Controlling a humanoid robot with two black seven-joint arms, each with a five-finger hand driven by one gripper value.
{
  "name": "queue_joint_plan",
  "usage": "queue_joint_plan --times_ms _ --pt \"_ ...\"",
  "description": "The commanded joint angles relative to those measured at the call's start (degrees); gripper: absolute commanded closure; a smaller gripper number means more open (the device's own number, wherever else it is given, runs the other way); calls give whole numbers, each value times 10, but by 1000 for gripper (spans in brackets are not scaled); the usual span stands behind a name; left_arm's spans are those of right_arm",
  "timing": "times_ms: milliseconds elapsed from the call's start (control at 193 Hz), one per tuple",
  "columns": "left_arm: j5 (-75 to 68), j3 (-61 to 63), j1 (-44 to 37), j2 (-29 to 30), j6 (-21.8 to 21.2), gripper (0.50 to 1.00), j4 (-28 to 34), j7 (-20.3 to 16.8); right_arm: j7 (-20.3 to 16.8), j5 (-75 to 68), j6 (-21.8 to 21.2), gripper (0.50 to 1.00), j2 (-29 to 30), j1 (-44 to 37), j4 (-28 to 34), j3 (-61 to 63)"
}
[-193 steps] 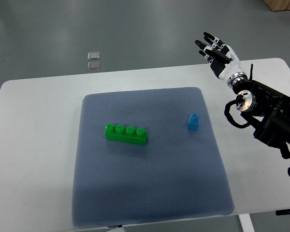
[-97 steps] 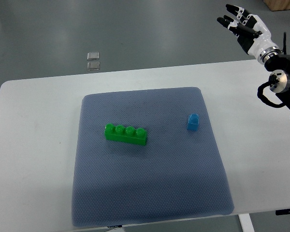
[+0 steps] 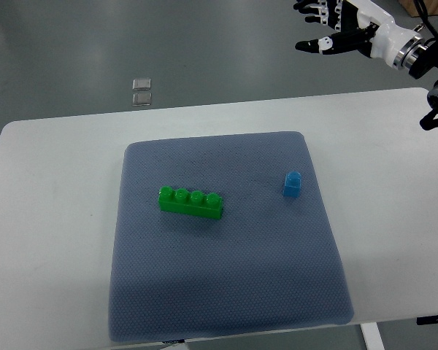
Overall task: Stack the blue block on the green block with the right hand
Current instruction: 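Raise the right hand and swing it over toward the blue block, then lower the open right hand down around the small blue block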
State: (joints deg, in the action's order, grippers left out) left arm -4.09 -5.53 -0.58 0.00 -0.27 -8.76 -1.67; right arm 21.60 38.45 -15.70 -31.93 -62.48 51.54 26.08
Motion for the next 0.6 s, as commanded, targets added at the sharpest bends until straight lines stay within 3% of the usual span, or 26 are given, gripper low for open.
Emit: queue_joint_plan --times_ms 0,207,352,595 --pt "0 0 1 0 0 500 1 0 0 72 -24 587 -13 -15 38 -1" --pt "0 0 1 0 0 500 1 0 0 290 -62 587 -21 -38 96 -8" --pt "0 0 0 0 0 500 0 0 0 411 -63 587 -16 -40 119 -31" --pt "0 0 0 0 0 500 0 0 0 493 -50 587 -6 -37 121 -70"
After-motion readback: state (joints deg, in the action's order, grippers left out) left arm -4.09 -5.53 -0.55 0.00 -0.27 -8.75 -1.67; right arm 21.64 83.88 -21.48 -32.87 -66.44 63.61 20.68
